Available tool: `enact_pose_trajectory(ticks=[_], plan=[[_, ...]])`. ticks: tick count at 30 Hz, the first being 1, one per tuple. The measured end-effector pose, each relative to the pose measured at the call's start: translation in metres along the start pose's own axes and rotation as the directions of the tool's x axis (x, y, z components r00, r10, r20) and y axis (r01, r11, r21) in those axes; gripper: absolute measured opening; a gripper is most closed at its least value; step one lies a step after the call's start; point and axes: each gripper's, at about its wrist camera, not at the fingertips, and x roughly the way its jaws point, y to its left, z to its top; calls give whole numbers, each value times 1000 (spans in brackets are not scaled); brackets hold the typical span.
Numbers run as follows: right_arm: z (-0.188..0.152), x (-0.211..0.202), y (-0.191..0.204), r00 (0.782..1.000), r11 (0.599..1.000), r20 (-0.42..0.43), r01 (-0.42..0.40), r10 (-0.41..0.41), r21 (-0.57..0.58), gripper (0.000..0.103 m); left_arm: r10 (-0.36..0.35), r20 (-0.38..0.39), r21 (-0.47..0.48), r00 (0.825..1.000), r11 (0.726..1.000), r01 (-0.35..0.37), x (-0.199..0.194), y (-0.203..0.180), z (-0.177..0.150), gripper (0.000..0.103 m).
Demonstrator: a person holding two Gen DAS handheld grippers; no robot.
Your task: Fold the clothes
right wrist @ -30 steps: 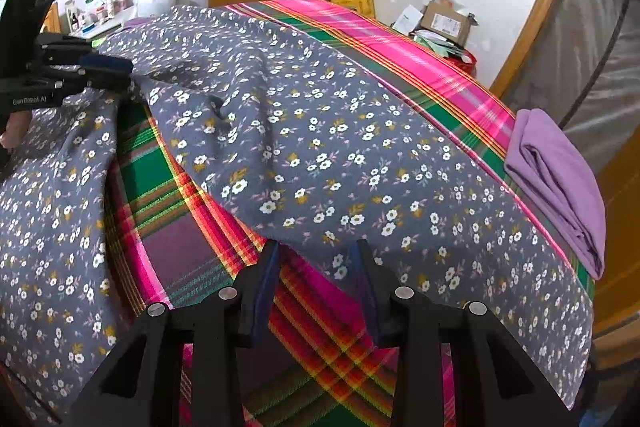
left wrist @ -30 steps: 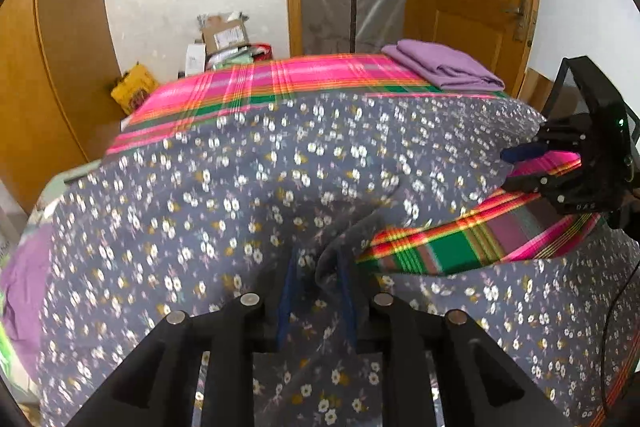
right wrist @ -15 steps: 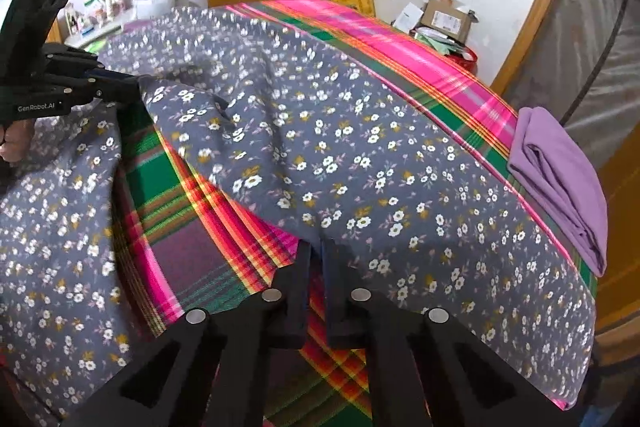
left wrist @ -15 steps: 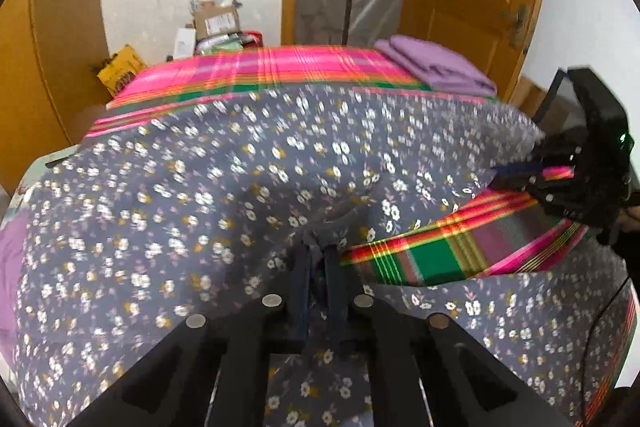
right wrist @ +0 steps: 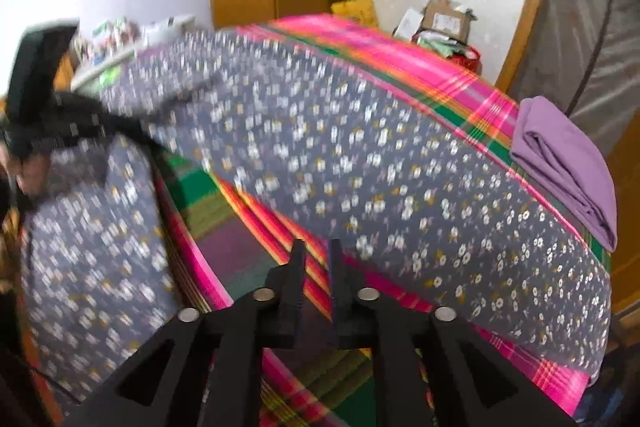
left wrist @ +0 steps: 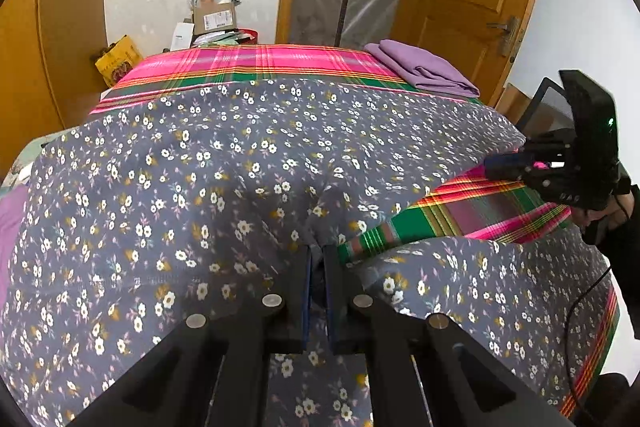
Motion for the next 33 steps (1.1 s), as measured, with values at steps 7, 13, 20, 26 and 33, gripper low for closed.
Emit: enact_pose_trajectory(ticks=[7,13,20,26,33], plan=[[20,4,36,996,995,36,-85,83,46,35,-12,105,-113,994,993,23,-41,22,5,7],[37,18,60,994,994,40,-107,105,38,37,136,63,-225,989,967,-118,-53,84,12,7],[65,35,67,991,990,53,-129,126,63,37,248,-14,-349,969,907,-237,-58,165,21,9],[94,58,84,990,991,33,-136,136,-2,37,270,-50,-399,962,877,-267,-48,208,40,12],[134,80,62,992,994,78,-100,103,-48,37,265,-88,-451,960,849,-275,-19,257,62,27]])
